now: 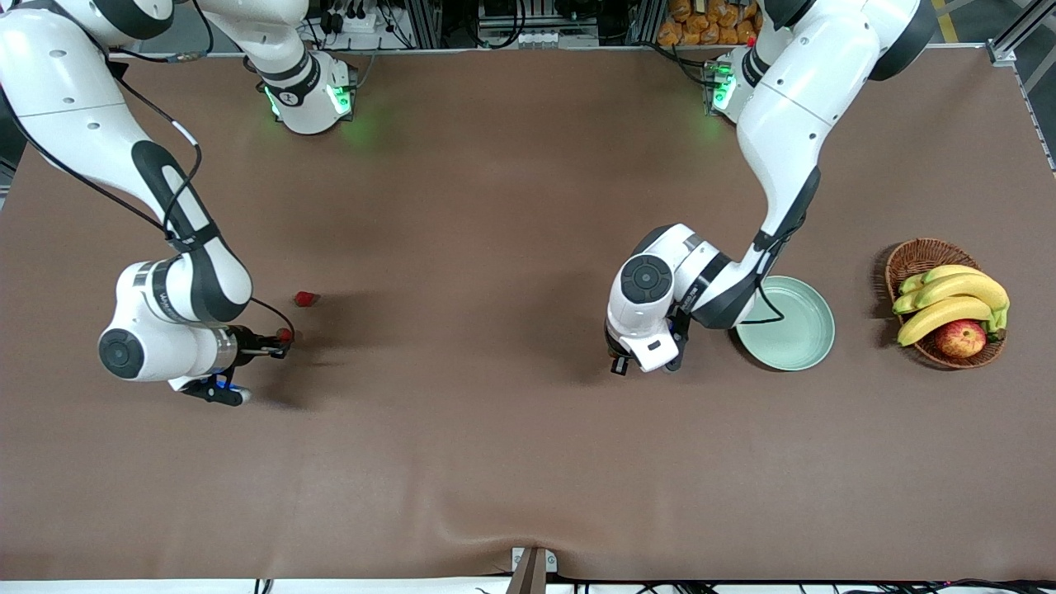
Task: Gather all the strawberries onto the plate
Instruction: 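Grasp the second strawberry with the right gripper while the left gripper grasps the first, then carry the strawberry with the right gripper while the left gripper drops one on the plate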
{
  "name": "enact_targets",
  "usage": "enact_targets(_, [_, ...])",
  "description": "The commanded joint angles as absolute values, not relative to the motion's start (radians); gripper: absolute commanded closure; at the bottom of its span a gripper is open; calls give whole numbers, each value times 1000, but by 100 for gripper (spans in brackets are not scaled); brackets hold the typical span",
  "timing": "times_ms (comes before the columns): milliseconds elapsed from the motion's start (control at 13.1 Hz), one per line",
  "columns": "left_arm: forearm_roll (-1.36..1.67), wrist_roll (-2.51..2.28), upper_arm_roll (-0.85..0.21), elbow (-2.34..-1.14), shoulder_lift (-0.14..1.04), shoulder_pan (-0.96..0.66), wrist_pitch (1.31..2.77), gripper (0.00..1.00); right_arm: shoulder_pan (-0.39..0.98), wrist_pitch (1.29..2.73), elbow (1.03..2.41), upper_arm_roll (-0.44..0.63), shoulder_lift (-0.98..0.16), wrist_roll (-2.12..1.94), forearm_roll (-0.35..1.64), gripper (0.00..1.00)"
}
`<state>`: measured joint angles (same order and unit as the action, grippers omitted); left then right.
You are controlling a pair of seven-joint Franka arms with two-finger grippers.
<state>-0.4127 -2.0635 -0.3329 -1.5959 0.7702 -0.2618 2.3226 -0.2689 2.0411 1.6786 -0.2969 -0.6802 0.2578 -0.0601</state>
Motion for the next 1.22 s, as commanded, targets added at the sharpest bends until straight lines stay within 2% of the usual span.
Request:
enact_targets(0, [-443,-2034,-347,-1707,639,-218,2238,100,-253,1951,1599,-302,-663,262,-2,100])
enact_targets(229, [-443,-1906,-348,-1836,511,-178,2108,100,-242,1913,1557,-302,-664,293,75,100])
enact_targets(534, [-443,-1671,-350,-1962,408,-137,1985,100,-122,1896,1491,-302,-667,519,187,100])
enact_targets(763, [-443,-1427,-351,-2040,339,-48,1983,100,-35,1960,1471,-302,-687,642,273,100])
enact_targets(992, [-445,-1226,-351,-2049,344,23,1999,100,66,2060,1471,-301,-696,789,334,100])
enact_targets(1145, [-443,-1062,-351,-2049,356,86,2063,100,148,2143,1471,-301,-709,891,379,100])
